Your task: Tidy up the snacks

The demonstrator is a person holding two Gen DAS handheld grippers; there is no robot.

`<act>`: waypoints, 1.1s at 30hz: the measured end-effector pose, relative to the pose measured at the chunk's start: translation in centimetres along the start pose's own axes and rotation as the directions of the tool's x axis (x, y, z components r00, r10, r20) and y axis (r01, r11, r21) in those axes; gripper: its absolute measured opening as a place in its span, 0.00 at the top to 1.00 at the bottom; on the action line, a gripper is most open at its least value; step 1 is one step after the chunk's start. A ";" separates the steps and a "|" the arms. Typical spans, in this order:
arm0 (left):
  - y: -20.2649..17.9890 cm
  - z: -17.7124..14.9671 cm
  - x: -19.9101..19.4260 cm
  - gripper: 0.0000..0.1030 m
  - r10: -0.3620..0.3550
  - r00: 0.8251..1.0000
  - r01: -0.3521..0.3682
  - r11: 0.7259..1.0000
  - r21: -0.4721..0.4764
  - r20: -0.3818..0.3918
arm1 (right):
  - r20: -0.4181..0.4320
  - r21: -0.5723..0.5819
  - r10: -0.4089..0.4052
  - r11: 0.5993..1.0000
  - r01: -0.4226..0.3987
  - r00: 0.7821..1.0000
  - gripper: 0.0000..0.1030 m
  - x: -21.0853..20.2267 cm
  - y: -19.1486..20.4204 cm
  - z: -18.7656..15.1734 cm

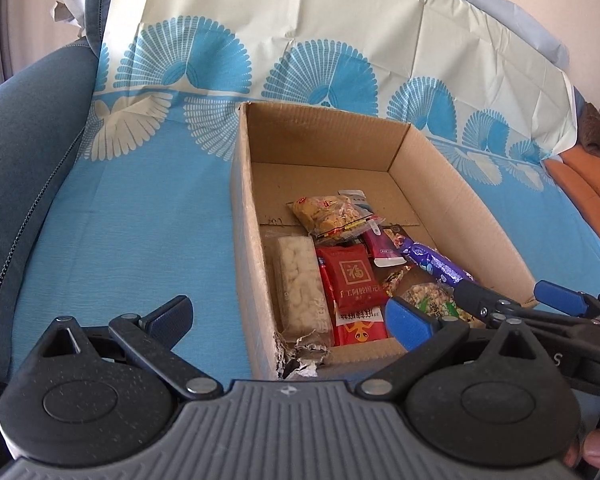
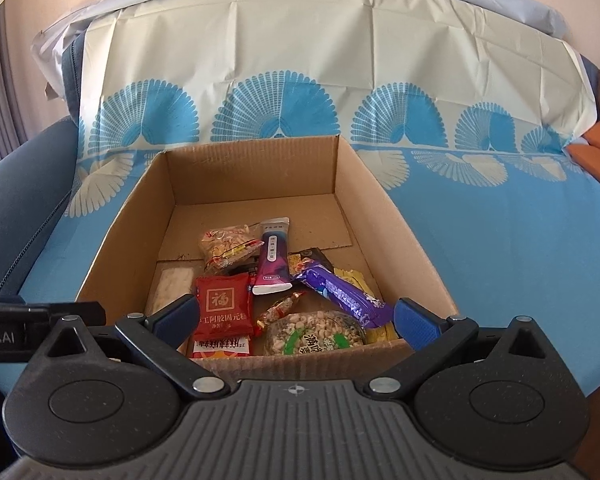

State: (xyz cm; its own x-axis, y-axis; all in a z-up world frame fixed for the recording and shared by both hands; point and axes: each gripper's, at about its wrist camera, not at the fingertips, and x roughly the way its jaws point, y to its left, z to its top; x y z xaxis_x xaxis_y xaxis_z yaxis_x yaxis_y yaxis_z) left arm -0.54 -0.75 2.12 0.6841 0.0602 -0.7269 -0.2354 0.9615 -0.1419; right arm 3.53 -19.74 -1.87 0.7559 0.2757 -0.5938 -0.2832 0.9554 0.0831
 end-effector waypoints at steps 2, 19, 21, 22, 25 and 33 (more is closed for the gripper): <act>-0.1 0.0 -0.1 0.01 0.003 1.000 -0.003 1.000 0.003 0.002 | -0.002 -0.004 -0.001 1.000 0.001 1.000 0.01 0.0 0.0 0.0; -0.6 0.0 -0.2 0.01 0.010 1.000 -0.010 1.000 0.020 0.008 | -0.011 -0.008 -0.001 1.000 0.001 1.000 0.01 0.2 0.1 0.0; -0.7 -0.1 -0.2 0.01 0.011 1.000 -0.012 1.000 0.021 0.009 | -0.015 -0.008 -0.001 1.000 0.001 1.000 0.01 0.3 0.1 0.0; -0.6 -0.1 -0.2 0.01 0.011 1.000 -0.011 1.000 0.020 0.009 | -0.016 -0.007 -0.001 1.000 0.001 1.000 0.01 0.3 0.1 0.0; -0.7 0.0 -0.2 0.01 0.011 1.000 -0.011 1.000 0.022 0.010 | -0.016 -0.007 -0.001 1.000 0.001 1.000 0.01 0.3 0.1 0.0; -0.7 0.0 -0.2 0.01 0.010 1.000 -0.011 1.000 0.024 0.011 | -0.017 -0.007 -0.001 1.000 0.001 1.000 0.01 0.4 0.0 -0.1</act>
State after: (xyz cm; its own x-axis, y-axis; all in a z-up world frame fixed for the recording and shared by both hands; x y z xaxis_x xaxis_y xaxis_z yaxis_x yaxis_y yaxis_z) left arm -0.50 -1.45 2.42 0.6892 0.0730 -0.7209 -0.2261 0.9669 -0.1182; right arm 3.79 -19.60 -2.15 0.7462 0.2727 -0.6073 -0.2863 0.9550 0.0772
